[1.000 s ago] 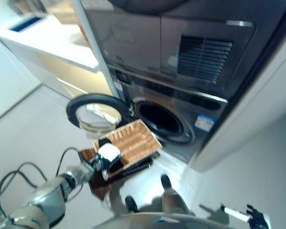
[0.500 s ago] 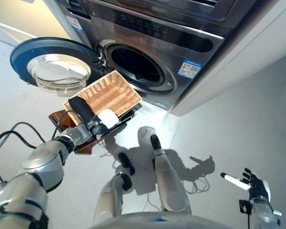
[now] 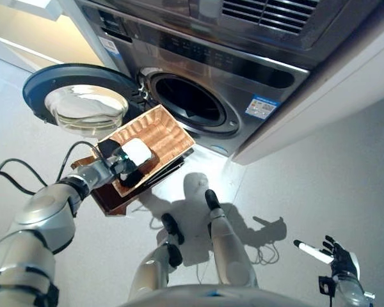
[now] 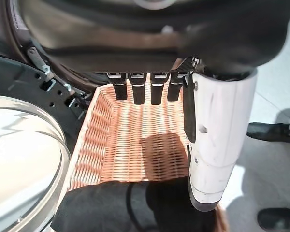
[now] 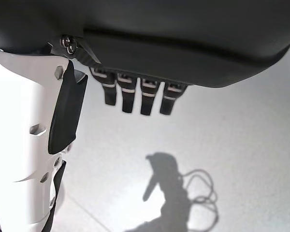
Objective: Pick up the clothes and place them into the washing machine
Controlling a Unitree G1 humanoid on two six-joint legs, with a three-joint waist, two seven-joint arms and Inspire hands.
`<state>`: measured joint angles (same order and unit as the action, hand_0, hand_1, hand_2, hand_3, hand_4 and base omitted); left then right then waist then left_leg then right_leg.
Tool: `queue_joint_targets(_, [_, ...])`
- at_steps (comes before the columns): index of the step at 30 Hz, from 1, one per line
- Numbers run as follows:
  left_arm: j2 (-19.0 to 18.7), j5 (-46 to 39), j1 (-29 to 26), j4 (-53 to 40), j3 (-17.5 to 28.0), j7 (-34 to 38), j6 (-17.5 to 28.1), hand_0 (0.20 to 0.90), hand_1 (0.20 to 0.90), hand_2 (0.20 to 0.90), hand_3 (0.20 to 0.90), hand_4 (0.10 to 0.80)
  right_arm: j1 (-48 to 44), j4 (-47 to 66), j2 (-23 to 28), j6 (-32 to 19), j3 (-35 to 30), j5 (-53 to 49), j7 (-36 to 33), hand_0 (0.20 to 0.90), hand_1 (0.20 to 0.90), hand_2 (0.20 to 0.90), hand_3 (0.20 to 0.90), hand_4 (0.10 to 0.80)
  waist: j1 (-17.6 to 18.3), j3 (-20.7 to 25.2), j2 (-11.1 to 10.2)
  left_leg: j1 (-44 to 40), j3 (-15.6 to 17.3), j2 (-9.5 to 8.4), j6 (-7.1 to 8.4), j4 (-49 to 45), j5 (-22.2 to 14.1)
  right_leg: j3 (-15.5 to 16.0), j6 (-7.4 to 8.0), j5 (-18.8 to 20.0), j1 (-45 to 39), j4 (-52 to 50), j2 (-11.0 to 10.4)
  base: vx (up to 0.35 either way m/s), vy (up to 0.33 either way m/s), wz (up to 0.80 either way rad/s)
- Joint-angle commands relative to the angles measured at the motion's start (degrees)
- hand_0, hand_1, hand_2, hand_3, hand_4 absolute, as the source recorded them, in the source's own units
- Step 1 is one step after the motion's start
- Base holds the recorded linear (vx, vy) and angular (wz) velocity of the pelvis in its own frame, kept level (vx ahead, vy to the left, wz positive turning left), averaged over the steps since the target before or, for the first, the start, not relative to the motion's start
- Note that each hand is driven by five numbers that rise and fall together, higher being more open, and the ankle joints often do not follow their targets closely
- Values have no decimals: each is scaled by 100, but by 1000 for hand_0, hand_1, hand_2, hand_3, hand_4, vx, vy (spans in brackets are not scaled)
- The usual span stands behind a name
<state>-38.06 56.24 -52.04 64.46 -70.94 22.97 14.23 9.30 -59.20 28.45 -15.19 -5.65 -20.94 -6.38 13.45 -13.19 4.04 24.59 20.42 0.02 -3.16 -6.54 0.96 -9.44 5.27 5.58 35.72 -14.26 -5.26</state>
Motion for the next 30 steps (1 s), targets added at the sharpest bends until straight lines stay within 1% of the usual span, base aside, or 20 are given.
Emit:
queue_joint_targets(1, [-764, -287, -532, -165, 416, 340, -189, 900, 900, 900, 900, 800, 219, 177, 529, -284, -393, -506, -387, 900, 900, 900, 900, 800, 219, -411, -49, 671, -127, 371, 483, -939, -448, -23, -68, 162, 39, 426, -29, 54, 41, 13])
queue_joint_targets(2, [-847, -306, -555, -171, 431, 346, -199, 900, 900, 900, 900, 800, 230, 121, 541, -297, -463, -575, -410, 900, 900, 900, 900, 800, 202, -416, -22, 712, -199, 396, 518, -1023, -648, -29, -46, 17, 72, 370, -9, -54, -6, 12])
queue_joint_targets(5, [-1115, -393, -615, -295, 518, 334, -229, 900, 900, 900, 900, 800, 293, -121, 569, -334, -681, -817, -444, 900, 900, 900, 900, 800, 221, -499, -56, 1033, -229, 504, 506, -1293, -729, -10, -68, -27, 355, 204, 25, -19, -9, 12])
queue_joint_targets(7, [-1181, -411, -640, -318, 546, 317, -241, 900, 900, 900, 900, 800, 338, -235, 563, -347, -774, -892, -455, 900, 900, 900, 900, 800, 227, -500, -73, 1171, -237, 547, 499, -1419, -773, -14, -80, -44, 463, 134, 46, -30, -9, 11])
queue_joint_targets(9, [-1323, -466, -739, -321, 602, 340, -259, 900, 900, 900, 900, 800, 373, -555, 557, -347, -946, -1061, -463, 900, 900, 900, 900, 800, 248, -496, -95, 1426, -259, 610, 468, -1622, -861, -12, -101, -56, 719, 1, 58, -23, 30, 8])
queue_joint_targets(11, [-1407, -472, -803, -332, 571, 346, -279, 900, 900, 900, 900, 800, 393, -690, 517, -352, -1004, -1143, -469, 900, 900, 900, 900, 800, 265, -491, -83, 1536, -252, 609, 453, -1667, -901, -22, -106, -42, 829, 2, 47, -8, 53, 6])
queue_joint_targets(14, [-1504, -495, -903, -317, 461, 326, -259, 900, 900, 900, 900, 800, 260, -843, 440, -339, -936, -1186, -488, 900, 900, 900, 900, 800, 273, -498, -72, 1705, -248, 558, 401, -1693, -951, -59, -93, 10, 948, 77, 33, -2, 77, 9])
queue_joint_targets(16, [-1515, -493, -1001, -290, 398, 270, -238, 900, 900, 900, 900, 800, -66, -1128, 850, -222, -921, -1364, -345, 900, 900, 900, 900, 800, 221, -485, -70, 1778, -271, 531, 388, -1707, -955, -53, -83, 38, 973, 127, -9, 15, 40, 0])
queue_joint_targets(18, [-1385, -479, -1071, -281, 344, 208, -233, 900, 900, 900, 900, 800, -230, -1095, 913, -182, -823, -1399, -286, 900, 900, 900, 900, 800, 202, -497, -63, 1835, -278, 510, 375, -1722, -957, -66, -79, 69, 1013, 149, -32, 19, 41, -7])
queue_joint_targets(20, [-1313, -473, -1248, -74, 142, 118, -246, 900, 900, 900, 900, 800, -241, -933, 963, -206, -849, -1494, -212, 900, 900, 900, 900, 800, 247, -495, -57, 1863, -267, 450, 355, -1644, -966, -89, -75, 106, 1036, 226, -38, 16, 82, -4])
queue_joint_targets(24, [-1314, -457, -1356, 19, -56, 64, -221, 900, 900, 900, 900, 800, -350, -924, 1080, -213, -874, -1569, -193, 900, 900, 900, 900, 800, 251, -507, -60, 1980, -236, 413, 335, -1642, -973, -118, -66, 153, 1095, 335, -66, 8, 64, -3])
queue_joint_targets(30, [-1286, -513, -1502, 73, -202, -54, -184, 900, 900, 900, 900, 800, -424, -902, 1212, -209, -933, -1721, -124, 900, 900, 900, 900, 800, 242, -521, -48, 2079, -236, 377, 314, -1629, -984, -172, -58, 239, 1174, 443, -96, 13, 41, -1])
